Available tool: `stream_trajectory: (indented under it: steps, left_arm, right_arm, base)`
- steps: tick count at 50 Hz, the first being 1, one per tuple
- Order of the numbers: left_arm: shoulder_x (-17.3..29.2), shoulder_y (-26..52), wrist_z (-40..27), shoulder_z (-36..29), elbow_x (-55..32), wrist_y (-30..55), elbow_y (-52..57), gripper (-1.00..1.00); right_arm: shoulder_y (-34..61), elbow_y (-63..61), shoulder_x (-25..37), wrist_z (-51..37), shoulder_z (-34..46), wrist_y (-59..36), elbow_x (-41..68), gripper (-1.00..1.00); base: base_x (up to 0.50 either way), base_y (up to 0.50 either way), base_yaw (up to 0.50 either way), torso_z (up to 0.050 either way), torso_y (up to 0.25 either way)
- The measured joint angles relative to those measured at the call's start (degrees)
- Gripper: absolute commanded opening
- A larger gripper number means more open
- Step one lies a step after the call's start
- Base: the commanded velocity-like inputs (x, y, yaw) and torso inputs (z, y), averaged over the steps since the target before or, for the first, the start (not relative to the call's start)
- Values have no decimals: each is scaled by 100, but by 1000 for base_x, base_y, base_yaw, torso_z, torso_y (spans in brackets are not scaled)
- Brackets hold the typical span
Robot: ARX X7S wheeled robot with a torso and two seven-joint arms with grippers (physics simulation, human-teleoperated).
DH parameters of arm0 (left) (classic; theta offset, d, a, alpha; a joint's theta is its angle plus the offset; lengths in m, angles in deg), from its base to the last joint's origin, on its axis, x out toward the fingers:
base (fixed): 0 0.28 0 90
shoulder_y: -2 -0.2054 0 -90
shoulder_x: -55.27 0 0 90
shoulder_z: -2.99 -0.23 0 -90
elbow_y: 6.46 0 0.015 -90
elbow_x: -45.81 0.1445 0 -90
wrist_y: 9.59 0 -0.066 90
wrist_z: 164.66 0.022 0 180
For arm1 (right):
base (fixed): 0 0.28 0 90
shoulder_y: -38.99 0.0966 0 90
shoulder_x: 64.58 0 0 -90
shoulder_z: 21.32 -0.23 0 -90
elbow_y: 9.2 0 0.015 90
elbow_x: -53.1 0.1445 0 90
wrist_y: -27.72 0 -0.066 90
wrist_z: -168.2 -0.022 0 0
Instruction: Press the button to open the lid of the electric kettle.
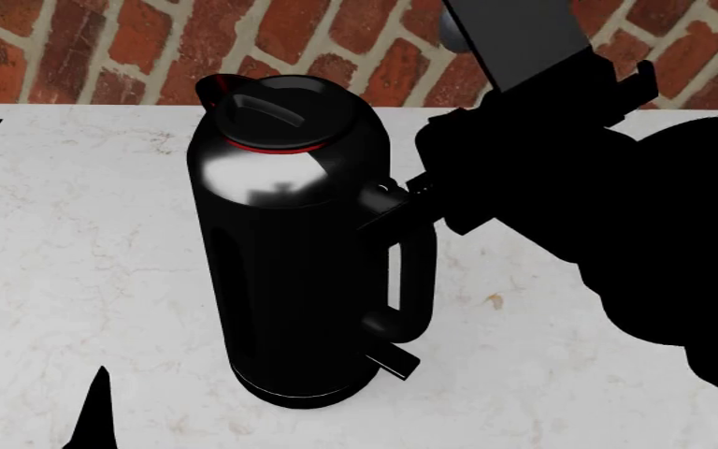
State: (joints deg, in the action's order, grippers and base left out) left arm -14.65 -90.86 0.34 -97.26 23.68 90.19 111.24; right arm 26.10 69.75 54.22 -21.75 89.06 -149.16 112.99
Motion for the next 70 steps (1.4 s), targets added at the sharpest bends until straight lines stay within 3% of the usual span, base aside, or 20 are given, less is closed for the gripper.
stream_trajectory:
  steps: [35,70]
  left_arm:
    - [29,40,-51,-134,21,12,-89,100]
    - [124,-2,-156,-148,-20,73,-26,100]
  right_arm:
    - [660,114,701,-1276,698,119,2882,-100]
    - [578,282,877,-201,1531,1049,1956,-100]
  base:
    - [0,0,0,0,0]
    - [3,1,3,0,0]
